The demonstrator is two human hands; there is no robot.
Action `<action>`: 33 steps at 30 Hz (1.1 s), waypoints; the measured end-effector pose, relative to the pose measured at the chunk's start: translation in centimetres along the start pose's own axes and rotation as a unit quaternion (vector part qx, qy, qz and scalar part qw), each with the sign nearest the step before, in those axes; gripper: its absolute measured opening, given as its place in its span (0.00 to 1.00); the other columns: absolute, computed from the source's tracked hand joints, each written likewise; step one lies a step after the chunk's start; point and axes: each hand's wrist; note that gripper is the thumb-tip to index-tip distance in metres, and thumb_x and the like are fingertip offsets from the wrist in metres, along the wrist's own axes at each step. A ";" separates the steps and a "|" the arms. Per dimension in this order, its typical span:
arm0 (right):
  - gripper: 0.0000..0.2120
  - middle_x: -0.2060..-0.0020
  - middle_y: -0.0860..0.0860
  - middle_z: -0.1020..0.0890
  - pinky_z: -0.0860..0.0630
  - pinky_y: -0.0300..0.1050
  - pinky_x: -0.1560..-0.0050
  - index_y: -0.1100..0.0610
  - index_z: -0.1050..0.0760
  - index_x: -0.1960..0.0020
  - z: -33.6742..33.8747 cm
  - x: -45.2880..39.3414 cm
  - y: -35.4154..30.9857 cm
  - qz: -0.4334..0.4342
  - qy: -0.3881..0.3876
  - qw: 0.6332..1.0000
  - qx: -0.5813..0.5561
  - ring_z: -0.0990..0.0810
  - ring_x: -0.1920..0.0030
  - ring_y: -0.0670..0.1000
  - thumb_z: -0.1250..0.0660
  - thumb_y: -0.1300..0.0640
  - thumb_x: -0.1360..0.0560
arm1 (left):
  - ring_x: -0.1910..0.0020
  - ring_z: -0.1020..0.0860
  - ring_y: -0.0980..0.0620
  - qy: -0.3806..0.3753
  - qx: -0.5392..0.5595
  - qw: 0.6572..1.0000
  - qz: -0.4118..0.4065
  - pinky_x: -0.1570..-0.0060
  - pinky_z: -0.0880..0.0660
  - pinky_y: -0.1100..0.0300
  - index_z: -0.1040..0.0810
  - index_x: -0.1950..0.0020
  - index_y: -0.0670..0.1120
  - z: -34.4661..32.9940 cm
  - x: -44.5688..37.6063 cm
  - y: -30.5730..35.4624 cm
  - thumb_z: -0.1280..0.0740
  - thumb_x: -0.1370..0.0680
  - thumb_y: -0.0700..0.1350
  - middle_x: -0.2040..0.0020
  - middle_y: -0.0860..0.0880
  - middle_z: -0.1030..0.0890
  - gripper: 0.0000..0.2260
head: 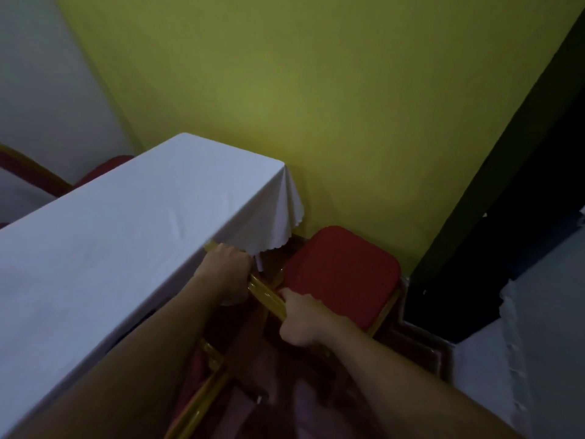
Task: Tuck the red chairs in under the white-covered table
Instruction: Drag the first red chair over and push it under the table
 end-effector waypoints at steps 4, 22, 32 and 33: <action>0.36 0.28 0.61 0.29 0.30 0.55 0.33 0.54 0.43 0.20 1.1 -1.0 0.0 0.027 -0.032 0.999 0.032 0.30 0.30 0.66 0.36 0.57 0.26 | 0.54 0.17 0.45 -0.026 -0.038 0.999 0.024 0.46 0.20 0.48 0.17 0.57 0.52 0.6 -0.8 0.0 0.34 0.32 0.48 0.55 0.50 0.16 0.08; 0.28 0.47 0.48 0.21 0.29 0.39 0.64 0.46 0.26 0.30 4.1 5.4 8.0 0.011 -0.042 0.997 0.057 0.22 0.52 0.51 0.35 0.66 0.27 | 0.69 0.30 0.52 -0.013 0.005 1.000 -0.002 0.63 0.29 0.56 0.31 0.66 0.47 1.7 4.7 10.7 0.34 0.23 0.49 0.67 0.50 0.29 0.13; 0.14 0.51 0.54 0.17 0.23 0.49 0.54 0.48 0.18 0.50 2.3 9.9 14.6 -0.077 0.141 0.984 -0.076 0.19 0.53 0.53 0.29 0.66 0.28 | 0.46 0.19 0.45 -0.044 0.296 0.954 -0.033 0.44 0.21 0.51 0.17 0.42 0.51 -4.2 7.2 7.2 0.29 0.30 0.47 0.46 0.50 0.17 0.17; 0.14 0.49 0.54 0.19 0.23 0.50 0.54 0.49 0.19 0.50 1.6 10.2 15.2 -0.085 0.195 0.972 -0.098 0.20 0.52 0.53 0.29 0.66 0.28 | 0.45 0.18 0.44 -0.060 0.291 0.955 -0.023 0.43 0.21 0.51 0.18 0.39 0.51 -5.1 7.3 6.9 0.30 0.29 0.46 0.44 0.48 0.17 0.18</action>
Point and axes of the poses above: each hand's wrist, its own x-axis away from the middle knuckle, its own z-axis out of the back of the hand, y = z × x
